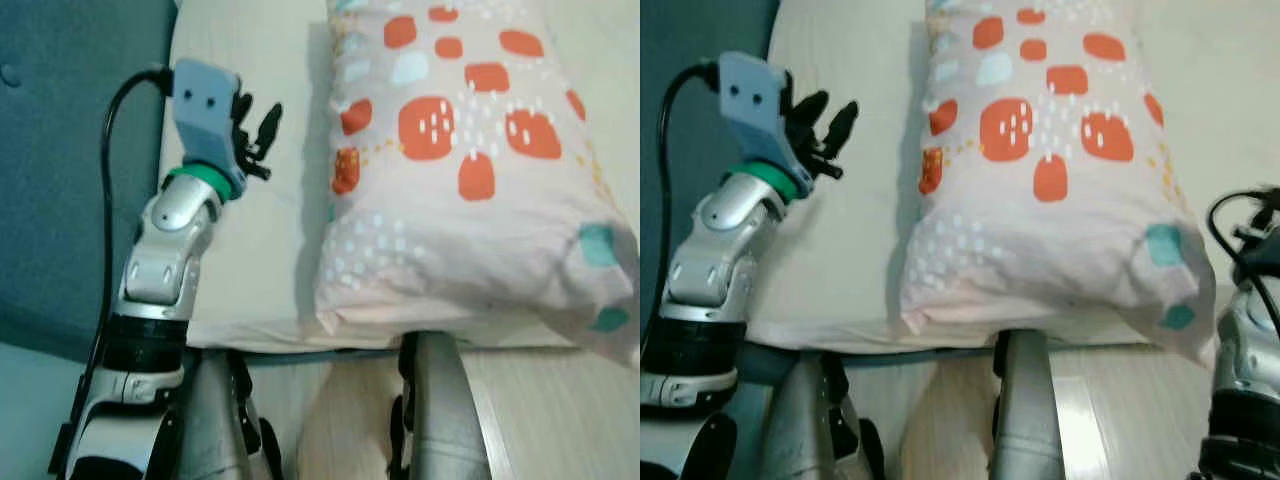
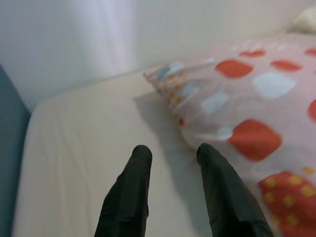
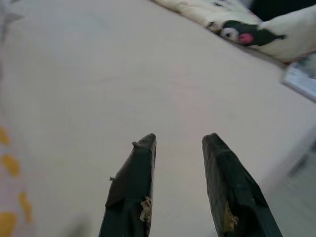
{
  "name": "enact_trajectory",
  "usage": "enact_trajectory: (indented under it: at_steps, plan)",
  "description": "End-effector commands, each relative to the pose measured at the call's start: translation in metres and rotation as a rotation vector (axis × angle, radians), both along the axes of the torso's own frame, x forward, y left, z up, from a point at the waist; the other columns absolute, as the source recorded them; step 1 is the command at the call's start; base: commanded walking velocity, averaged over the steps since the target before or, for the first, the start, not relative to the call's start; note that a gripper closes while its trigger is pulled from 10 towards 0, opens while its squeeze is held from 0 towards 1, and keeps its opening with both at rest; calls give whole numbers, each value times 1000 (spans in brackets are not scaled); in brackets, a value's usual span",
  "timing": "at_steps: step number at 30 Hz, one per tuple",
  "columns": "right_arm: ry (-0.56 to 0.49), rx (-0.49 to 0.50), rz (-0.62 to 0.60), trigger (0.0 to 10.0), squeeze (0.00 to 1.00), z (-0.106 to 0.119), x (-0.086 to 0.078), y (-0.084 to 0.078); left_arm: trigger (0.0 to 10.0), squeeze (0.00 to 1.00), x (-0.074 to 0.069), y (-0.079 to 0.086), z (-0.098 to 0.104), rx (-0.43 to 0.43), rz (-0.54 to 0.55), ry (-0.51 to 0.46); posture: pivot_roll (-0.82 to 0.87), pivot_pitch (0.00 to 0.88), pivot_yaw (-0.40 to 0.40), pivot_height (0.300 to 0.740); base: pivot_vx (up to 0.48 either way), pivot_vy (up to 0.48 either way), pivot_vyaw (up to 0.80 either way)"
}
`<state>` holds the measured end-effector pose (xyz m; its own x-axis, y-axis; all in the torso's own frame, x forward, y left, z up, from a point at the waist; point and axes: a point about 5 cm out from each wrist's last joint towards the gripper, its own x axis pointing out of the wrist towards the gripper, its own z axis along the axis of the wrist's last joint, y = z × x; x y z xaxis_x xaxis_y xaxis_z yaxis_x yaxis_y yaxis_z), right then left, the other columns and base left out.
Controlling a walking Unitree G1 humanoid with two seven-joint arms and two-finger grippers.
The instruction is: Clean up the room
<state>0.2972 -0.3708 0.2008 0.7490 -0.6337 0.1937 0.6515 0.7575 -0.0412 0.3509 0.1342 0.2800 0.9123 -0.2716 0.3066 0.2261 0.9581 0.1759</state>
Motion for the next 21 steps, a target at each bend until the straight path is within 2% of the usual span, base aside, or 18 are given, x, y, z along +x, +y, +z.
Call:
enact_trajectory:
  at_steps: [1, 3, 4, 6, 7, 9, 12, 13, 14, 15, 16, 18, 19, 20, 21]
  plan:
    - [16, 132, -42, 10000, 0, -17, 4, -10, 10000, 0, -3, 16, 6, 16, 52, -7, -7, 267, 190, 545, 0, 0, 0]
    - [13, 245, -67, 10000, 0, -25, 11, -13, 10000, 0, -6, 32, 17, 32, 97, -27, 27, 275, 196, 545, 0, 0, 0]
    - [13, 245, -67, 10000, 0, -25, 11, -13, 10000, 0, -6, 32, 17, 32, 97, -27, 27, 275, 196, 545, 0, 0, 0]
    - [38, 273, -84, 10000, 0, -30, 13, -14, 10000, 0, -10, 48, 31, 46, 134, -59, 57, 280, 198, 545, 0, 0, 0]
    - [38, 273, -84, 10000, 0, -30, 13, -14, 10000, 0, -10, 48, 31, 46, 134, -59, 57, 280, 198, 545, 0, 0, 0]
    - [60, 308, -90, 10000, 0, -35, 16, -13, 10000, 0, -18, 65, 46, 69, 143, -83, 79, 282, 197, 545, 0, 0, 0]
    - [70, 321, -62, 10000, 0, -37, 20, -10, 10000, 0, -24, 73, 50, 92, 138, -87, 94, 283, 194, 545, 0, 0, 0]
    - [41, 350, 70, 10000, 0, -33, 32, 2, 10000, 0, -32, 82, 55, 114, 139, -87, 108, 286, 189, 545, 0, 0, 0]
    - [41, 350, 70, 10000, 0, -33, 32, 2, 10000, 0, -32, 82, 55, 114, 139, -87, 108, 286, 189, 545, 0, 0, 0]
    - [4, 378, 196, 10000, 0, -27, 43, 15, 10000, 0, -39, 89, 57, 126, 142, -84, 118, 285, 186, 545, 0, 0, 0]
    - [4, 378, 196, 10000, 0, -27, 43, 15, 10000, 0, -39, 89, 57, 126, 142, -84, 118, 285, 186, 545, 0, 0, 0]
    - [-119, 414, 507, 10000, 0, -4, 67, 47, 10000, 0, -51, 99, 62, 125, 147, -79, 131, 281, 172, 545, 0, 0, 0]
    - [-119, 414, 507, 10000, 0, -4, 67, 47, 10000, 0, -51, 99, 62, 125, 147, -79, 131, 281, 172, 545, 0, 0, 0]
    - [-254, 422, 788, 10000, 0, 31, 86, 80, 10000, 0, -60, 101, 68, 101, 113, -82, 128, 279, 165, 545, 0, 0, 0]
    - [-254, 422, 788, 10000, 0, 31, 86, 80, 10000, 0, -60, 101, 68, 101, 113, -82, 128, 279, 165, 545, 0, 0, 0]
